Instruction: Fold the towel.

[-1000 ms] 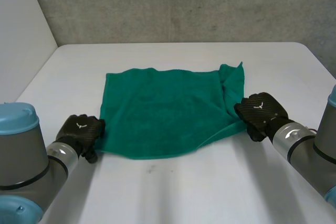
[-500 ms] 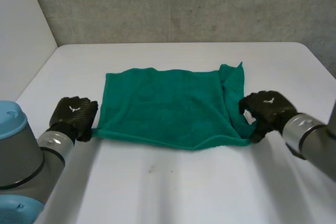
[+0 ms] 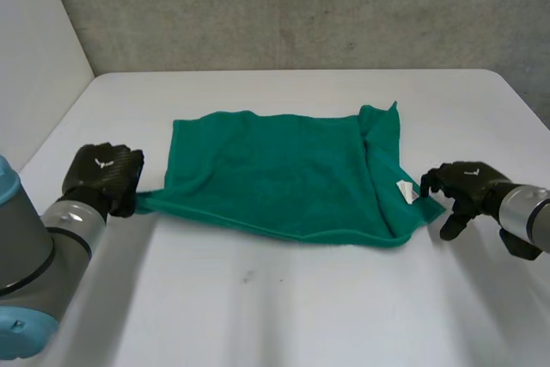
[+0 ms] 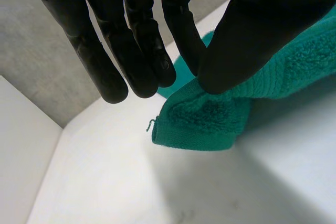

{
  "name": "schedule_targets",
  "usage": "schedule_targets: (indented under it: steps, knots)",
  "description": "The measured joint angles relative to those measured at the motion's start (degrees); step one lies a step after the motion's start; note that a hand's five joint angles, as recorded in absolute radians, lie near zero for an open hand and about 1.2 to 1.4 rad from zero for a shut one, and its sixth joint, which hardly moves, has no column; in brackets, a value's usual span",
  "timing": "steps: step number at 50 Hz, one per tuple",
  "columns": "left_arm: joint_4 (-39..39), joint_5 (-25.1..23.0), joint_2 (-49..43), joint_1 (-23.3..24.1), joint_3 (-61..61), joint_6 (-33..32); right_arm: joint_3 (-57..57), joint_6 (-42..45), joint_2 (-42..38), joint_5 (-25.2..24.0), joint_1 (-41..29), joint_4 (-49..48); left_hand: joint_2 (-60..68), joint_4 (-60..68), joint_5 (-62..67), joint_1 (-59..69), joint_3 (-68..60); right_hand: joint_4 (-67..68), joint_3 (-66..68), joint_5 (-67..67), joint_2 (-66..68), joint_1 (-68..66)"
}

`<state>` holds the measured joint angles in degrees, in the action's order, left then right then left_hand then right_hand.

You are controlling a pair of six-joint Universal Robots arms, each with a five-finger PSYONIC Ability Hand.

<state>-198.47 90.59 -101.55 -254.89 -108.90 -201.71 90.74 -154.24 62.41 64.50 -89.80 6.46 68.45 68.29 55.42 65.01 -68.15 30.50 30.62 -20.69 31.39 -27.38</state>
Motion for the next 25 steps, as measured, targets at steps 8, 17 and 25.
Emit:
schedule_targets:
  steps: [8,17,25]
  knots:
    - [0.0,0.0,1.3,0.2,0.6,0.3,-0.9,-7.9,-3.5,-0.8,-0.2,-0.5,0.0,0.0,0.0,0.0,0.0,0.0,0.0,0.0,0.0,0.0]
    - [0.0,0.0,1.2,0.3,0.6,0.5,-0.8,-12.5,-4.6,-1.0,-0.5,-2.9,0.0,0.0,0.0,0.0,0.0,0.1,0.1,-0.1,0.0,0.0]
    - [0.0,0.1,1.5,-0.1,0.6,0.7,-2.1,-14.2,-6.0,-0.9,-1.8,-3.8,0.0,0.0,0.0,0.0,0.0,0.1,0.1,-0.2,0.0,0.0]
